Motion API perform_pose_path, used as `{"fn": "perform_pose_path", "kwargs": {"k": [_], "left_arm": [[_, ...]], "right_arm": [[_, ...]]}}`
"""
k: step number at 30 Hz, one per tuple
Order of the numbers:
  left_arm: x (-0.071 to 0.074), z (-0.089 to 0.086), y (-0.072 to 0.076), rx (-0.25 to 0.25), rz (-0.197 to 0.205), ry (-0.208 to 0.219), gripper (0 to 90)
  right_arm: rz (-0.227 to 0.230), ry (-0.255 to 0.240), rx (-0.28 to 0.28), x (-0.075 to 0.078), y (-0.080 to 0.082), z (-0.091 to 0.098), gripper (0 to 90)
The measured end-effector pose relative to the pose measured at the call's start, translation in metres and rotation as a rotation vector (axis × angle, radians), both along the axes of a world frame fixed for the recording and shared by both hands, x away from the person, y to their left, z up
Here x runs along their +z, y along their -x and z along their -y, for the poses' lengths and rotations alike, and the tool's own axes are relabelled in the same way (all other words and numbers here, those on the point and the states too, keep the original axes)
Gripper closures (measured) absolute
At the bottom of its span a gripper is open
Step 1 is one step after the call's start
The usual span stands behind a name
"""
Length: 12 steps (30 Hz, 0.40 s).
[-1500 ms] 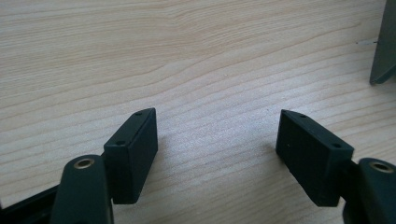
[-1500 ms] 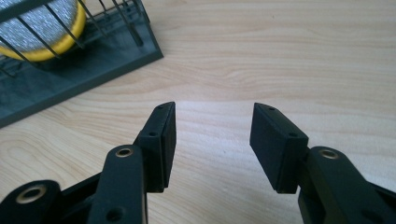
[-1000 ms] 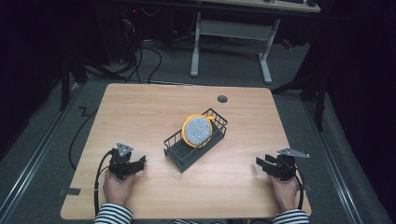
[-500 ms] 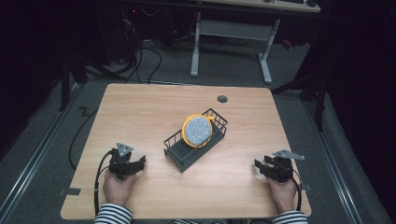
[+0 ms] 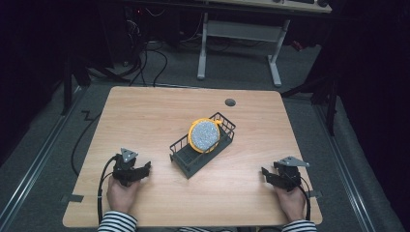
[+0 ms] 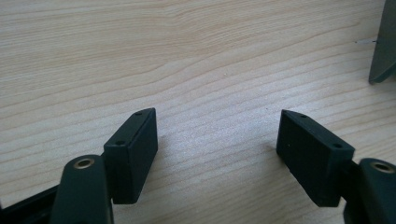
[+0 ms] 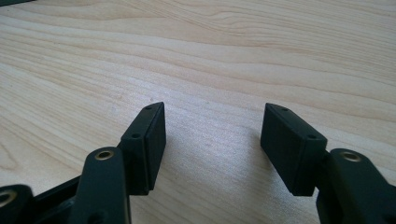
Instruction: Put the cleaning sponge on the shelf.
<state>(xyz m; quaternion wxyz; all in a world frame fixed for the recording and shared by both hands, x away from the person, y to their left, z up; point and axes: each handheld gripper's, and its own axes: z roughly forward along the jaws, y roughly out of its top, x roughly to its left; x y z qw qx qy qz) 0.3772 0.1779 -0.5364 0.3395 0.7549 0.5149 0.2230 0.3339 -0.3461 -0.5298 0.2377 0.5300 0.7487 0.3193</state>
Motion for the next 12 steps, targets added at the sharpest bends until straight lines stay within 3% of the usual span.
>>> {"fn": "perform_pose_path", "kwargs": {"k": [12], "left_arm": [[0.0, 0.0001, 0.0004, 0.0, -0.001, -0.001, 29.4]], "right_arm": [[-0.002, -0.001, 0.001, 0.0, 0.0, -0.0002, 40.0]]}}
